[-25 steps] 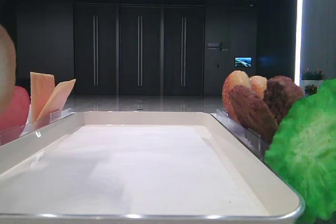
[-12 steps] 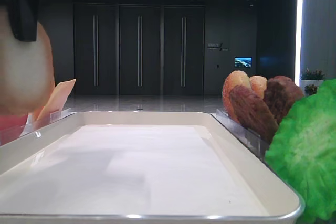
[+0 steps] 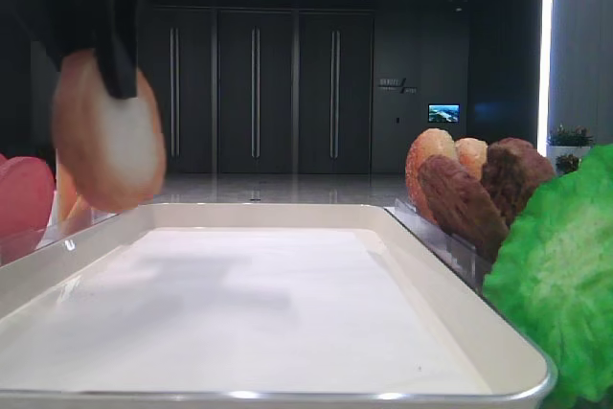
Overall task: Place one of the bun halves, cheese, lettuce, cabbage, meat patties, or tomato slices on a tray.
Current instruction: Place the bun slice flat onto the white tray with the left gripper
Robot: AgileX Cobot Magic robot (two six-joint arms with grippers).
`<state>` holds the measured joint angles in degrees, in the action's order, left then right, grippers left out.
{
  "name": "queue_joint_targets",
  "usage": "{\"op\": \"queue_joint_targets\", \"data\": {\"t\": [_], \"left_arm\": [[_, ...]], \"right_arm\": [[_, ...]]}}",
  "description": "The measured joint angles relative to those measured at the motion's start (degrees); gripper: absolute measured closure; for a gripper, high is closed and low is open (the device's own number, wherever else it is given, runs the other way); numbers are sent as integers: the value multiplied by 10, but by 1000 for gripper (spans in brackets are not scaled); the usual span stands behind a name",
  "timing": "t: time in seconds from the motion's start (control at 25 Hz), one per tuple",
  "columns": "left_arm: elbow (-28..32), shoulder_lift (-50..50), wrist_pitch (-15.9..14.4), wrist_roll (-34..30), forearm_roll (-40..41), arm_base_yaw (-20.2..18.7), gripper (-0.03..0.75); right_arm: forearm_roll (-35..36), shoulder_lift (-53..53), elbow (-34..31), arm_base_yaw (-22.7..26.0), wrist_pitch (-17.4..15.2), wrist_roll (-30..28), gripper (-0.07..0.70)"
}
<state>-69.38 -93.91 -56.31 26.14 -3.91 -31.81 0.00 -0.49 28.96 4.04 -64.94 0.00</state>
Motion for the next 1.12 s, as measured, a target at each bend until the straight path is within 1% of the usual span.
{"op": "queue_joint_targets", "data": {"t": [0.16, 0.24, 0.4, 0.44, 0.56, 0.64, 0.8, 1.12], "left_arm": [[0, -9, 55, -90, -125, 0, 580], [0, -15, 75, -115, -169, 0, 580], [0, -25, 89, -137, -191, 0, 580], [3, -27, 97, -144, -196, 0, 580], [25, -28, 136, -172, -230, 0, 580], [33, -33, 154, -188, -244, 0, 580], [35, -52, 165, -208, -256, 0, 580], [36, -93, 170, -228, -267, 0, 580]], "right_arm": [[0, 0, 0, 0, 0, 0, 216], [0, 0, 0, 0, 0, 0, 216], [0, 0, 0, 0, 0, 0, 216], [0, 0, 0, 0, 0, 0, 216], [0, 0, 0, 0, 0, 0, 216], [0, 0, 0, 0, 0, 0, 216], [0, 0, 0, 0, 0, 0, 216], [0, 0, 0, 0, 0, 0, 216]]}}
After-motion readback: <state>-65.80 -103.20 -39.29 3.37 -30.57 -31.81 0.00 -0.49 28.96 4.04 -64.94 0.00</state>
